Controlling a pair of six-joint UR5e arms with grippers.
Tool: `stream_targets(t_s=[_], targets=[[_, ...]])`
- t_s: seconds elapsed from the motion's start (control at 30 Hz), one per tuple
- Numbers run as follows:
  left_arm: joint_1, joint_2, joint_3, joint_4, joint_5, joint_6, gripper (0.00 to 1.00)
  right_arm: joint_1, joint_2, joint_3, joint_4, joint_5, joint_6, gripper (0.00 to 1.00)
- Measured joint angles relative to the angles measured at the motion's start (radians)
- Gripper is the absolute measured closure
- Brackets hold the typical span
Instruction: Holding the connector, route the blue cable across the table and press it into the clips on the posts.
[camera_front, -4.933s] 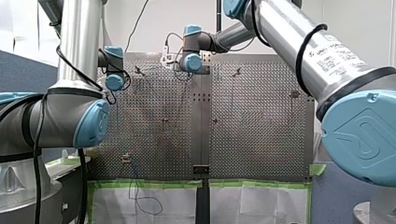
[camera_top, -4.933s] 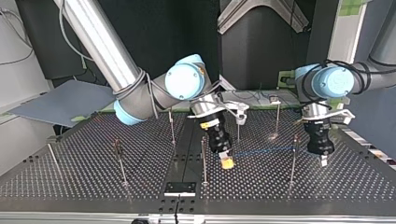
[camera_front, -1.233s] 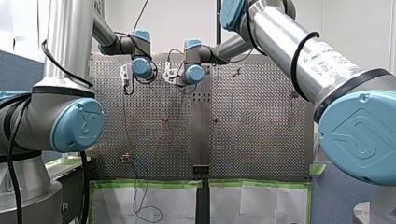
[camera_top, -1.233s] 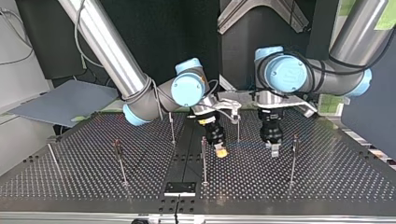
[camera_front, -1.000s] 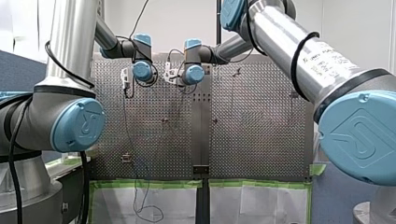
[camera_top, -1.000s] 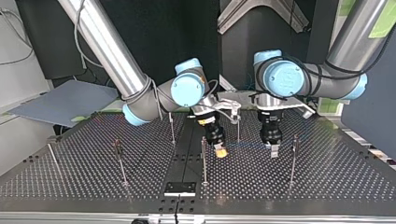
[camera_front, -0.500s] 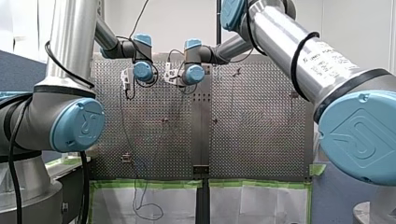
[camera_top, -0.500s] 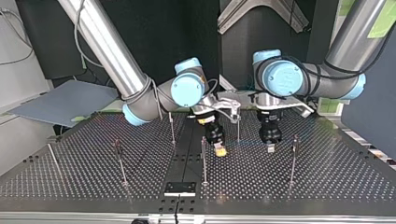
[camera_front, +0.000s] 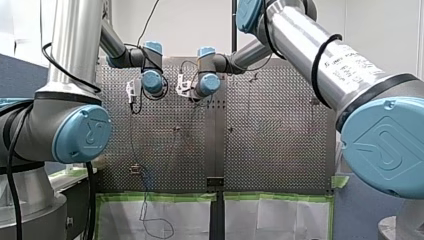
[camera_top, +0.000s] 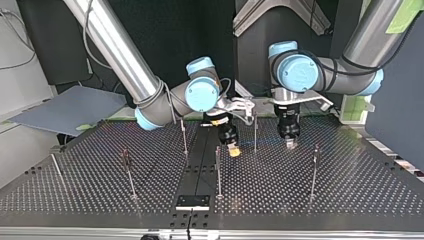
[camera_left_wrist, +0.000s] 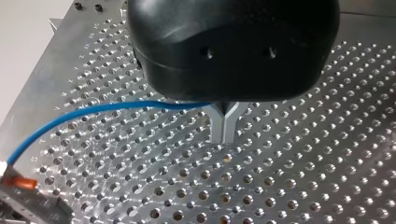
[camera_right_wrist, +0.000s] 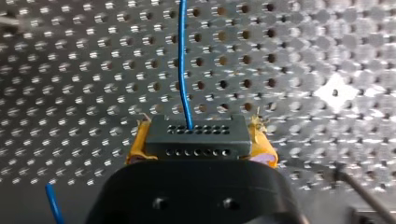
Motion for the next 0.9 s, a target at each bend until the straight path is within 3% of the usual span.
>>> stream_targets(t_s=[0.23,0.47,0.7,0.9], targets=[[-0.002,0.005,-0.061,0.059,0.001,-0.015,1.00,0.003,-0.007,0.052,0.015,0.001,-0.014,1.00],[-0.007,0.001,-0.123,0.121,-0.003,-0.054,1.00,0.003,-0.046,0.114,0.014,0.003,-0.029,1.00],[-0.010,-0.046,-0.186,0.184,-0.023,-0.072,1.00,0.004,-0.068,0.173,0.014,0.004,-0.047,1.00],[-0.007,-0.094,-0.238,0.236,-0.011,-0.082,1.00,0.012,-0.070,0.226,0.011,0.006,-0.054,1.00]])
